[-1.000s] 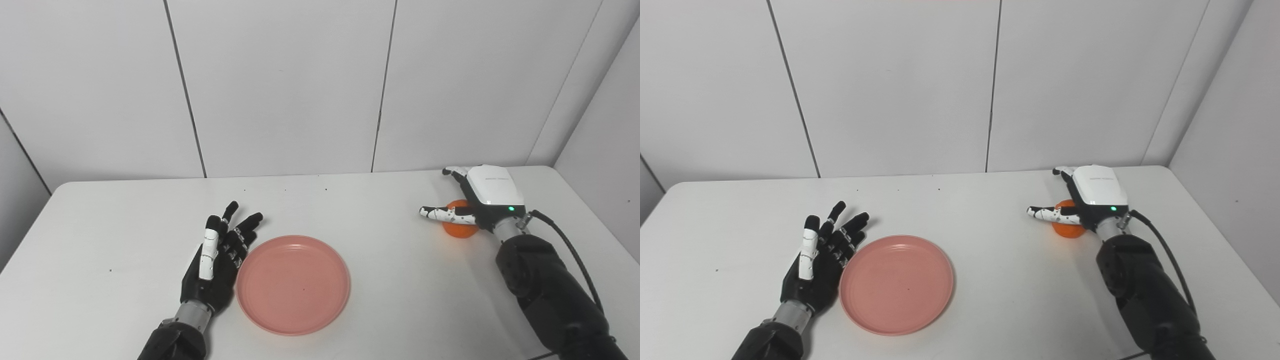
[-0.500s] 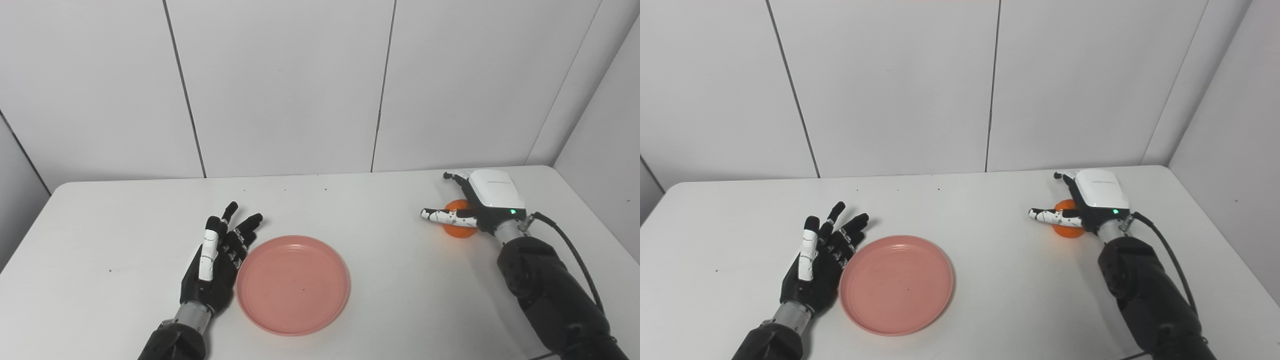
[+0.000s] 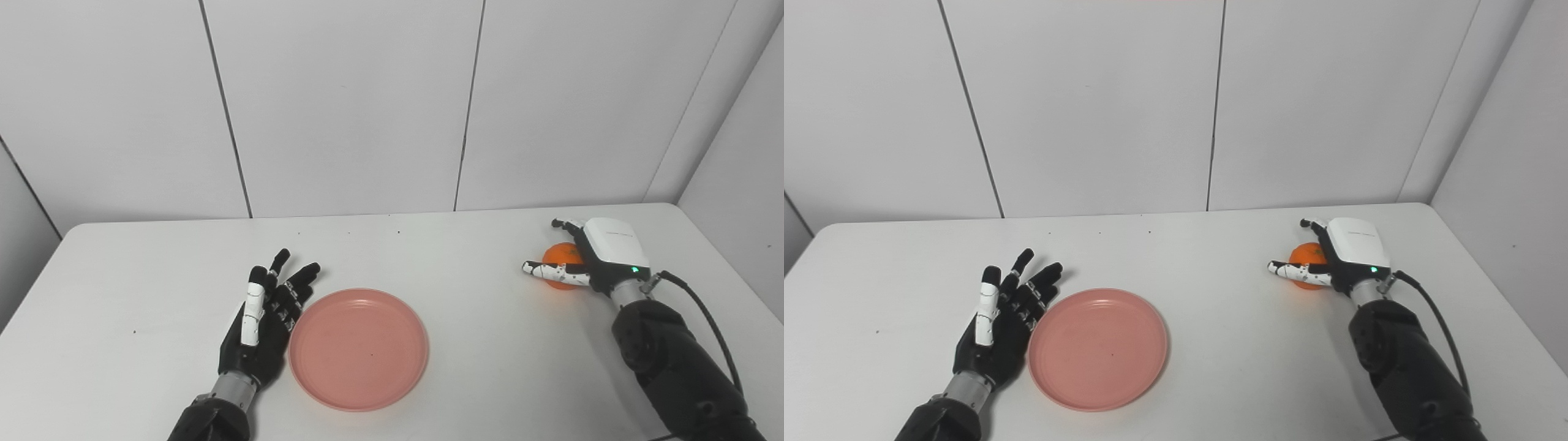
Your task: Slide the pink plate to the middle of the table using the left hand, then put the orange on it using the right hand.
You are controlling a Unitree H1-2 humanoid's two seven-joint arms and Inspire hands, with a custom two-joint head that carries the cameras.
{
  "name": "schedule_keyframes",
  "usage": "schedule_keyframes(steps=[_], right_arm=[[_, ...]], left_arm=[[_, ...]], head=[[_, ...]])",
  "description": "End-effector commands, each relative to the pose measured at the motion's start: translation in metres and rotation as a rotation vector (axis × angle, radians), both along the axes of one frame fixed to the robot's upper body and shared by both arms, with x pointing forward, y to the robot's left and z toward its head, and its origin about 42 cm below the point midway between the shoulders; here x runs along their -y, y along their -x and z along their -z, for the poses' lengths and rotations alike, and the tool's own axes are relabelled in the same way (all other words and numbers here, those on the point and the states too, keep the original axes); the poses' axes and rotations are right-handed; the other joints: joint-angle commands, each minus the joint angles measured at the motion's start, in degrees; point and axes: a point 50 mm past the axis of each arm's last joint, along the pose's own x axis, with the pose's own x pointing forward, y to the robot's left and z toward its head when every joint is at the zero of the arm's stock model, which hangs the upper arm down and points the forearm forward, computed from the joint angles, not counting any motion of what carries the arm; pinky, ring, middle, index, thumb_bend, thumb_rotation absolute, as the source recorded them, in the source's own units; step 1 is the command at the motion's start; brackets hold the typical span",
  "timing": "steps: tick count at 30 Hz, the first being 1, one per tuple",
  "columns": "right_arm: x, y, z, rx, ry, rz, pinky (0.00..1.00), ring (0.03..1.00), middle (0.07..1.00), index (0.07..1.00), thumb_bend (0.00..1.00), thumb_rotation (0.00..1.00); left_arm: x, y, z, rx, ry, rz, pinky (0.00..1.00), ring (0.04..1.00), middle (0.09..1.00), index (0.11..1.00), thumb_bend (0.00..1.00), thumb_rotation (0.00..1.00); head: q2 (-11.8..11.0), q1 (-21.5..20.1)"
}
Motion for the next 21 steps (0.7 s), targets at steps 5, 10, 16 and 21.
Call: schedule_keyframes(steps=[5,10,16,21], right_arm=[[0.0027,-0.0068,-0.0229,0.069,0.009,0.01,0.72,0.796,0.797,0.777,0.86,0.84],[0.0019,-0.0072,-0.02,0.05,0.003,0.01,0.71,0.788,0.795,0.778,0.86,0.84],[-0.0002,-0.0079,-0.0187,0.034,0.0,0.01,0.53,0.638,0.707,0.742,0.86,0.82],[-0.0022,-0.0086,-0.02,0.026,-0.043,0.006,0.34,0.414,0.498,0.539,0.83,0.73]], left_arm=[[-0.0053,0.0095,0.0202,-0.108,-0.019,-0.008,1.0,0.922,0.769,1.0,0.85,0.79],[-0.0052,0.01,0.0195,-0.111,-0.023,-0.007,1.0,0.923,0.77,1.0,0.85,0.8],[-0.0042,0.0101,0.0204,-0.11,-0.026,-0.008,1.0,0.92,0.757,1.0,0.86,0.79],[-0.0038,0.0094,0.0209,-0.109,-0.028,-0.003,1.0,0.919,0.759,1.0,0.85,0.8]], head=[[0.23,0.36],[0.29,0.37],[0.36,0.58],[0.28,0.65]])
